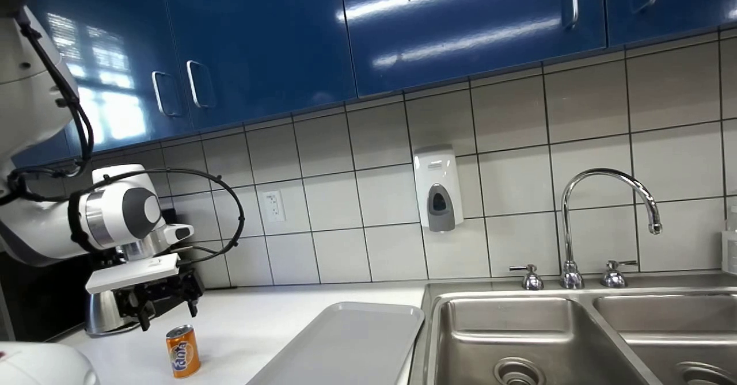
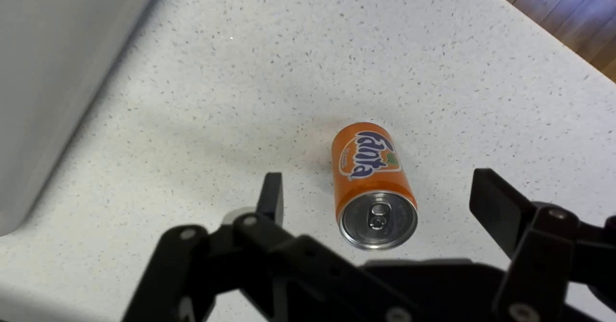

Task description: Place the soda can on the tray

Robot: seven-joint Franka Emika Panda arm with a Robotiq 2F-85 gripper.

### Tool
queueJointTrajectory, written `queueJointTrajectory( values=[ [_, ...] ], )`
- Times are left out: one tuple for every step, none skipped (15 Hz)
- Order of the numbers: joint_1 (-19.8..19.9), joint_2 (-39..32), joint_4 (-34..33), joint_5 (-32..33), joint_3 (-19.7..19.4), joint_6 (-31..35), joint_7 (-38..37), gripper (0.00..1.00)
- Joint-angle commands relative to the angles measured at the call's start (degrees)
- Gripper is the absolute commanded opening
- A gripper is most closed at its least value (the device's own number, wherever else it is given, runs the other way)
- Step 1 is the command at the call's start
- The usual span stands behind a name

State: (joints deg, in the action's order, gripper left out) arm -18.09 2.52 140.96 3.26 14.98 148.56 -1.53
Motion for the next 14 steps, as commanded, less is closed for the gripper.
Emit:
queueJointTrajectory(
  values=[
    [0.54,-4.08,-5.13,6.6,1.37,-2.26,-6.11,1.0],
    [0.38,-5.07,-6.09,8.72,1.37,-2.47,-8.07,1.0],
    [0.13,-6.02,-7.13,10.77,1.3,-2.79,-10.04,1.0],
    [-0.17,-6.98,-8.07,12.57,1.18,-3.14,-11.82,1.0],
    [-0.55,-8.05,-9.14,14.03,1.07,-3.68,-13.55,1.0],
    [-0.94,-8.96,-10.03,15.06,0.96,-4.1,-14.8,1.0],
    [-1.36,-9.91,-10.97,15.47,0.89,-4.62,-15.7,1.0],
    [-1.82,-10.82,-11.76,16.0,0.76,-4.92,-16.57,1.0],
    [-2.28,-11.8,-12.61,16.31,0.62,-5.29,-17.05,1.0],
    [-2.72,-12.78,-13.47,16.49,0.49,-5.6,-17.26,1.0],
    [-3.1,-13.78,-14.27,16.54,0.35,-5.89,-17.09,1.0],
    [-3.5,-14.6,-14.97,16.82,0.1,-6.15,-17.24,1.0],
    [-3.8,-15.47,-15.58,16.95,-0.18,-6.06,-16.98,1.0],
    [-4.09,-16.16,-16.1,17.23,-0.54,-6.07,-16.85,1.0]
  ],
)
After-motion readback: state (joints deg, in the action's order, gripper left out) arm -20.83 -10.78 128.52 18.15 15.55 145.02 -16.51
